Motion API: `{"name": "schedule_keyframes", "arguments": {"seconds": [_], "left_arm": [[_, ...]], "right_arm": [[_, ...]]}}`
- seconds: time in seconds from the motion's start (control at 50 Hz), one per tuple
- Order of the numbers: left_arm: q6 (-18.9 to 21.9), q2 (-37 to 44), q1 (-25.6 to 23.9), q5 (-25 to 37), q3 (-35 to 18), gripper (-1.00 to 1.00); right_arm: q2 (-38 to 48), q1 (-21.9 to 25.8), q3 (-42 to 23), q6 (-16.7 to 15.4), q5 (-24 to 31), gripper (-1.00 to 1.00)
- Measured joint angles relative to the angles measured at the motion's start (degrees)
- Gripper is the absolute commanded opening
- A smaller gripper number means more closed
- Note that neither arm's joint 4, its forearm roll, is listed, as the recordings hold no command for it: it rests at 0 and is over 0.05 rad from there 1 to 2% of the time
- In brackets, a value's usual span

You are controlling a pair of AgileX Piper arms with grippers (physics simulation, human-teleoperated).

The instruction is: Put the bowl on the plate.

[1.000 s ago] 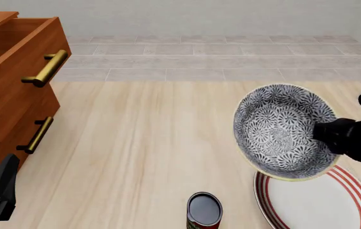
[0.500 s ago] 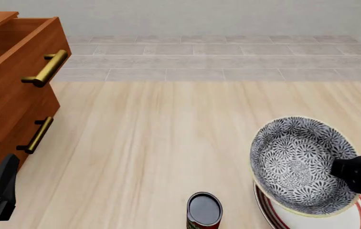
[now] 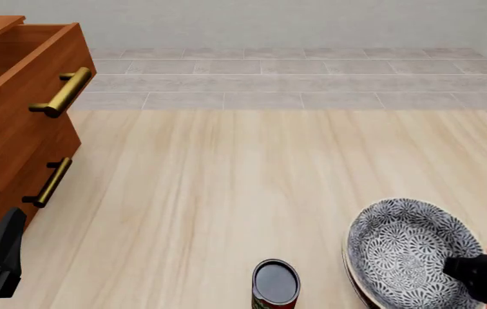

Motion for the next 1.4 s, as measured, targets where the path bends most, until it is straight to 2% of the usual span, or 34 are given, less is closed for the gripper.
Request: {"name": "schedule_keyframes", "arguments": {"seconds": [0.26, 0.64, 0.66, 0.84, 1.06, 1.4], "left_arm": [[0.0, 0.0, 0.0, 0.0, 0.0, 1.0], [0.0, 0.0, 0.0, 0.0, 0.0, 1.0], [0.0, 0.0, 0.0, 0.0, 0.0, 1.0], [0.0, 0.0, 0.0, 0.0, 0.0, 1.0], [0.0, 0.0, 0.0, 0.0, 0.0, 1.0], [0.0, 0.0, 0.0, 0.0, 0.0, 1.0]], "right_arm": [[1.2, -2.9, 4.4, -0.3, -3.6, -1.0], [4.2, -5.8, 5.8, -1.7, -7.6, -1.0], [4.4, -6.0, 5.8, -1.8, -7.8, 1.0], [5.4, -7.4, 5.5, -2.4, -8.6, 1.0], [4.3, -7.8, 4.1, -2.8, -6.8, 1.0], [4.3, -8.7, -5.2, -5.7, -1.4, 1.0]]}}
